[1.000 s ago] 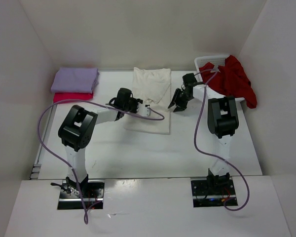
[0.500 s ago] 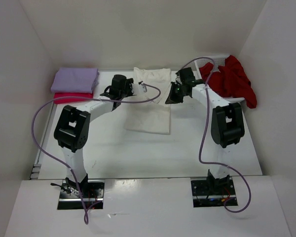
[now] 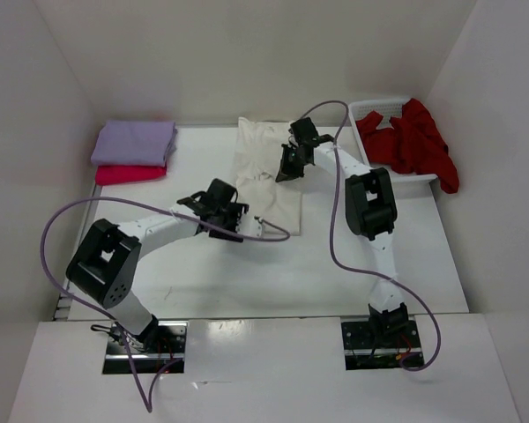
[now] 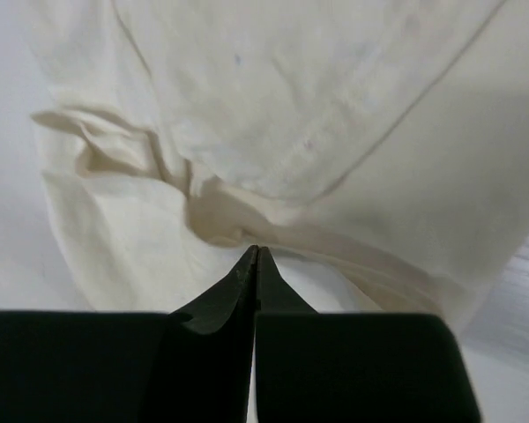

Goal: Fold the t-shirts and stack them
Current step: Fold the folded rectangular tshirt in 1/3 of the way, then grab one side of the 2/3 rectangular tshirt with both arms

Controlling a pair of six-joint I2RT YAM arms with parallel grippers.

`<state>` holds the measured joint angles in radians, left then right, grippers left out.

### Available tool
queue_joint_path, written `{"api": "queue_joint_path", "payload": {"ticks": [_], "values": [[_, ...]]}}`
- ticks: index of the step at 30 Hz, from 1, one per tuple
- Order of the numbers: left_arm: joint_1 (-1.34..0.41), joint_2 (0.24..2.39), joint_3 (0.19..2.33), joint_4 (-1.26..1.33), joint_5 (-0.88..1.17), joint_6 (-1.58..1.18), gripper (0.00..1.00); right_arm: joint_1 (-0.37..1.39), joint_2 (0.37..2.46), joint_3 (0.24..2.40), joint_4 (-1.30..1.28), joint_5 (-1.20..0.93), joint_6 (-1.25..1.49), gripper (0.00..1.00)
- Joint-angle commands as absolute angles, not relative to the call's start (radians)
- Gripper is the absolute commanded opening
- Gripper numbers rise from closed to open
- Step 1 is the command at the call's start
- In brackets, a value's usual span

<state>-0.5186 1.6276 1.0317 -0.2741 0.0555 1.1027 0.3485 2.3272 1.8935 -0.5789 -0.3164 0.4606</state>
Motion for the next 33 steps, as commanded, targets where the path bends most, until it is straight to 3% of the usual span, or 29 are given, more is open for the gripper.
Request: {"api": "queue_joint_path", "payload": {"ticks": [1, 9, 11, 12, 14, 18, 21, 23, 27, 33], "values": [[-0.546, 1.583, 0.954, -0.328, 0.101, 1.218, 0.69, 0.342, 2.344, 2.009, -0.63, -0.23, 0.436, 0.0], [-0.555, 1.715, 0.969, -0.222, 0.044, 1.285, 0.73, 0.302, 2.235, 1.872, -0.626, -0.189, 0.426, 0.01], [-0.555, 1.724, 0.96, -0.187, 0.035, 1.31, 0.74, 0.293, 2.137, 1.818, -0.615, -0.189, 0.426, 0.09], [-0.564, 1.724, 0.945, -0.17, 0.035, 1.321, 0.74, 0.284, 2.106, 1.762, -0.615, -0.189, 0.426, 0.23], [-0.565, 1.736, 0.945, -0.16, 0.021, 1.333, 0.74, 0.284, 2.047, 1.698, -0.615, -0.189, 0.417, 0.39], [-0.574, 1.746, 0.936, -0.16, 0.021, 1.342, 0.52, 0.284, 1.872, 1.467, -0.615, -0.21, 0.428, 0.59], [-0.574, 1.746, 0.927, -0.169, 0.032, 1.342, 0.24, 0.284, 1.784, 1.318, -0.615, -0.245, 0.468, 0.64], [-0.574, 1.746, 0.927, -0.169, 0.043, 1.319, 0.12, 0.295, 1.757, 1.222, -0.615, -0.256, 0.489, 0.69], [-0.583, 1.746, 0.927, -0.149, 0.052, 1.31, 0.06, 0.307, 1.736, 1.089, -0.528, -0.355, 0.572, 0.7], [-0.583, 1.746, 0.927, -0.149, 0.052, 1.301, 0.02, 0.316, 1.821, 1.107, -0.462, -0.399, 0.592, 0.71]]}}
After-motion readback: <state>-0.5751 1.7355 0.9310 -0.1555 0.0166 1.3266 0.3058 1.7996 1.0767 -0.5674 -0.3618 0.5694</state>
